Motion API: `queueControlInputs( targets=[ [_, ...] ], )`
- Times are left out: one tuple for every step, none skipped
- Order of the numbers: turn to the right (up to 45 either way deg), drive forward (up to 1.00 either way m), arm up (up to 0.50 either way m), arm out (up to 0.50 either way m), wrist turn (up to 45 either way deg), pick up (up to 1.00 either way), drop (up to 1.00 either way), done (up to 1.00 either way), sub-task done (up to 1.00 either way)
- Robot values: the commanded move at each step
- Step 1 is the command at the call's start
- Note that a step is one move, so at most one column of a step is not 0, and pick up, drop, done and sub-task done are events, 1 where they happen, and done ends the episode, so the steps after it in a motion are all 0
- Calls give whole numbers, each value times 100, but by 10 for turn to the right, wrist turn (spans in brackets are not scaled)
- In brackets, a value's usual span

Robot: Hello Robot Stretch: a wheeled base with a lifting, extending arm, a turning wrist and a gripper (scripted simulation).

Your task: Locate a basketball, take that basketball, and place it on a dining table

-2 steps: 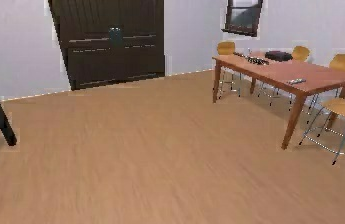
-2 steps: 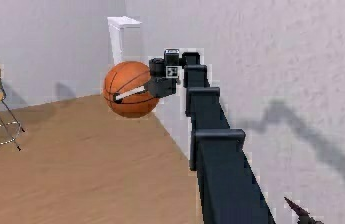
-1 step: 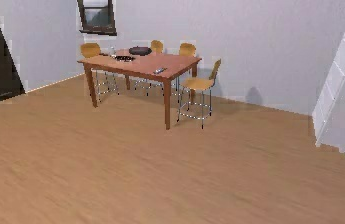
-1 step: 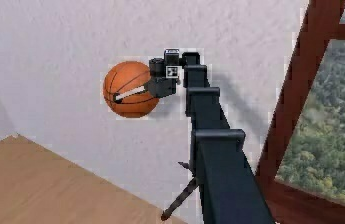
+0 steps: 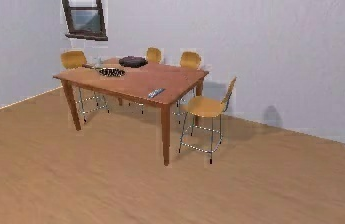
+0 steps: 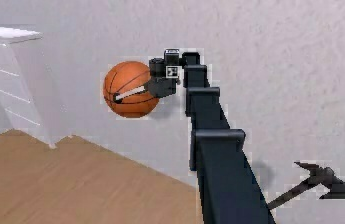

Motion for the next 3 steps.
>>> queueControlInputs(
  targets=[
    [-360,0,0,0,0,0,0,0,0],
    [0,100,0,0,0,0,0,0,0],
    [0,50,0,0,0,0,0,0,0]
  ],
)
